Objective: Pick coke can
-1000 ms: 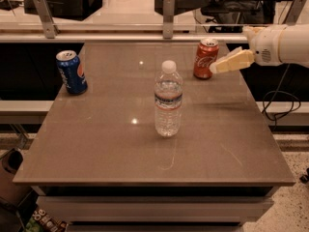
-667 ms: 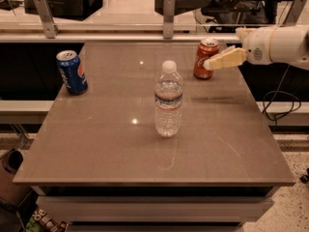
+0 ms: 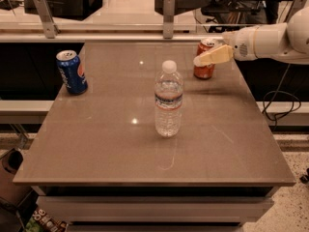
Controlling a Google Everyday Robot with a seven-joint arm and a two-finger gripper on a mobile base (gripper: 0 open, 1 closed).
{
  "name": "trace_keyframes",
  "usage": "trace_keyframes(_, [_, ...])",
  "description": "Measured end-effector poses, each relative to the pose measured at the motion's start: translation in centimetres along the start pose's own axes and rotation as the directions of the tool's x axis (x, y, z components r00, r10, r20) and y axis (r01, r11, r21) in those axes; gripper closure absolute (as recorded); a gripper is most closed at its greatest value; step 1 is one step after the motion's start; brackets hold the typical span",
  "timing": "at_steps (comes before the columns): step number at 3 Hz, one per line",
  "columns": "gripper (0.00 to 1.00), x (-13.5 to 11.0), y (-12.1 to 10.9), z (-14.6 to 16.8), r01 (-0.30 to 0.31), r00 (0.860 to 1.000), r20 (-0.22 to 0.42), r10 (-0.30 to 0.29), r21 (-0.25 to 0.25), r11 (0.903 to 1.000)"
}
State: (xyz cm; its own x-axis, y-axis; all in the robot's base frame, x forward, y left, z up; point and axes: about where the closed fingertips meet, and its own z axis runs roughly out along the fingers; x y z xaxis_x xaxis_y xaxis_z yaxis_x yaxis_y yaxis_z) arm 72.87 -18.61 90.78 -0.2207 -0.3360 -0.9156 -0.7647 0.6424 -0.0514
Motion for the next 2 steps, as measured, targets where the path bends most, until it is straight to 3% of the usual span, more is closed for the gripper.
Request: trace_keyframes(2, [0.41, 0.29, 0.2, 1.63, -0.029, 1.0, -0.01, 0.028, -0.024, 0.9993])
